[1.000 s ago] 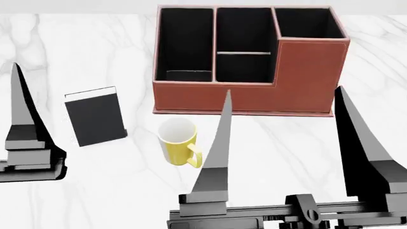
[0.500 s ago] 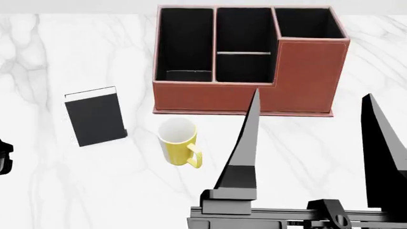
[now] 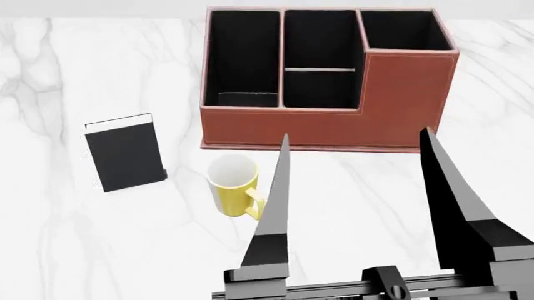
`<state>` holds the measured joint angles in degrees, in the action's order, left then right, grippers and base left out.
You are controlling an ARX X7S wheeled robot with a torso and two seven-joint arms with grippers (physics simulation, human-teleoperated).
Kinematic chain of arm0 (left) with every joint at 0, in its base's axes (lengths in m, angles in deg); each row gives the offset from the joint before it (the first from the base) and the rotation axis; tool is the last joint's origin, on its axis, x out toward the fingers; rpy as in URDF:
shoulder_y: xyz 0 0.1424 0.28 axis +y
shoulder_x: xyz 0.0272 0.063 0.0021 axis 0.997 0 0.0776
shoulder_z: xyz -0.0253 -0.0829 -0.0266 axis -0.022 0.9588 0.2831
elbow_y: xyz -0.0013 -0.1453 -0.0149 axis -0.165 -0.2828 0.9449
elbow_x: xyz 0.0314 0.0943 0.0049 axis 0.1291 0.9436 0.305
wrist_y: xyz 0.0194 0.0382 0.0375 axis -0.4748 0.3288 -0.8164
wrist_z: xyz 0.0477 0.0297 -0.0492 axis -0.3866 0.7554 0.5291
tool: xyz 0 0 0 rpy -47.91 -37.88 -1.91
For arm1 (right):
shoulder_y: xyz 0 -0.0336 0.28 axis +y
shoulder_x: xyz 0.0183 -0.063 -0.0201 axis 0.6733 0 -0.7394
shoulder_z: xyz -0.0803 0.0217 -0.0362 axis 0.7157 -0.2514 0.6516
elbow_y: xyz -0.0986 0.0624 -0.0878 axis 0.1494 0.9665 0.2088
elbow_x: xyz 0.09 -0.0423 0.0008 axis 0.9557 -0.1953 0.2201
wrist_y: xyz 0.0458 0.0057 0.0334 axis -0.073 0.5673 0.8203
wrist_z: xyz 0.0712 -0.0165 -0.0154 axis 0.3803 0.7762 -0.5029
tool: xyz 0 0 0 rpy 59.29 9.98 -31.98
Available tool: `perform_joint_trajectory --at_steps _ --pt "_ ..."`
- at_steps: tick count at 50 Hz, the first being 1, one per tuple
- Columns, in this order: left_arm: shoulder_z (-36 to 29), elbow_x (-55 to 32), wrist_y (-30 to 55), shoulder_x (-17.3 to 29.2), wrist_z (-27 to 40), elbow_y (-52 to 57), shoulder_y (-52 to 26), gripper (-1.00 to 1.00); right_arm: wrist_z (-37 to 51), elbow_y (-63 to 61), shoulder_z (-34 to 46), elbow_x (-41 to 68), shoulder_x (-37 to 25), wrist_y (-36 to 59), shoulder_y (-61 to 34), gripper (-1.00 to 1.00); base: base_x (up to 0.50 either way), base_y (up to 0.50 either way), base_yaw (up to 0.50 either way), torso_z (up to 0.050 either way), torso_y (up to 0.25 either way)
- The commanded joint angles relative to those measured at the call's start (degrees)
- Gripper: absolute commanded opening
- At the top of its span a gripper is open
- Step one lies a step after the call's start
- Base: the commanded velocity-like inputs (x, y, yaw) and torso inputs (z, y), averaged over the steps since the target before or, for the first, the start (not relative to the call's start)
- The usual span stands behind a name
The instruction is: Pick up the yellow and white mug and place it to the right of the caddy.
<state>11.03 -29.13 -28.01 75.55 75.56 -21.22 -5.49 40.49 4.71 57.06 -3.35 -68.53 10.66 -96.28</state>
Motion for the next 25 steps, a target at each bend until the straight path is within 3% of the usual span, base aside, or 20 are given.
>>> perform_joint_trajectory --at_steps 1,2,3,5,6,7,8,9,10,18,25 --pt "16.83 -3.39 -5.51 -2.03 2.51 0.02 5.56 1.00 -1.53 -0.02 1.24 -1.35 0.53 -0.10 -0.10 1.00 0.00 0.00 0.00 0.000 0.000" --pt "13.24 -11.98 -14.10 6.57 11.10 0.02 14.15 1.00 -1.62 0.11 1.20 -1.32 0.49 -0.42 -0.01 1.00 0.00 0.00 0.00 0.000 0.000" --pt "15.17 -20.58 -21.53 15.16 19.70 0.02 22.75 1.00 -1.67 0.25 1.21 -1.33 0.50 -0.52 0.02 1.00 0.00 0.00 0.00 0.000 0.000" --pt "31.73 -37.76 -31.28 32.35 36.89 0.02 39.93 1.00 -1.66 0.40 1.48 -1.55 0.88 -0.15 0.01 1.00 0.00 0.00 0.00 0.000 0.000" --pt "32.25 -42.91 -31.34 40.95 45.48 0.02 48.53 1.00 -1.60 0.28 1.55 -1.59 0.93 0.02 -0.05 1.00 0.00 0.00 0.00 0.000 0.000" --pt "32.25 -42.68 -31.06 49.54 54.08 0.02 54.90 1.00 -1.64 0.14 1.63 -1.58 0.98 0.12 -0.11 1.00 0.00 0.00 0.00 0.000 0.000" --pt "32.24 -41.88 -30.98 58.13 62.67 0.02 54.91 1.00 -1.75 -0.05 1.76 -1.64 1.03 0.30 -0.23 1.00 0.00 0.00 0.00 0.000 0.000" --pt "32.12 -41.33 -30.93 62.53 71.27 0.02 54.92 1.00 -1.82 -0.02 1.82 -1.65 1.07 0.34 -0.26 1.00 0.00 0.00 0.00 0.000 0.000" --pt "32.33 -41.14 -30.71 61.79 76.56 0.02 54.92 1.00 -1.87 0.02 1.86 -1.63 1.10 0.32 -0.28 1.00 0.00 0.00 0.00 0.000 0.000" --pt "38.53 -38.05 -34.34 41.60 64.45 0.02 54.93 1.00 -2.49 0.16 2.63 -2.00 1.78 0.94 -0.55 1.00 0.00 0.00 0.00 0.000 0.000" --pt "40.55 -36.86 -37.55 31.85 60.78 0.02 54.93 1.00 -2.84 0.41 2.64 -2.01 1.60 0.09 -0.34 1.00 0.00 0.00 0.00 0.000 0.000"
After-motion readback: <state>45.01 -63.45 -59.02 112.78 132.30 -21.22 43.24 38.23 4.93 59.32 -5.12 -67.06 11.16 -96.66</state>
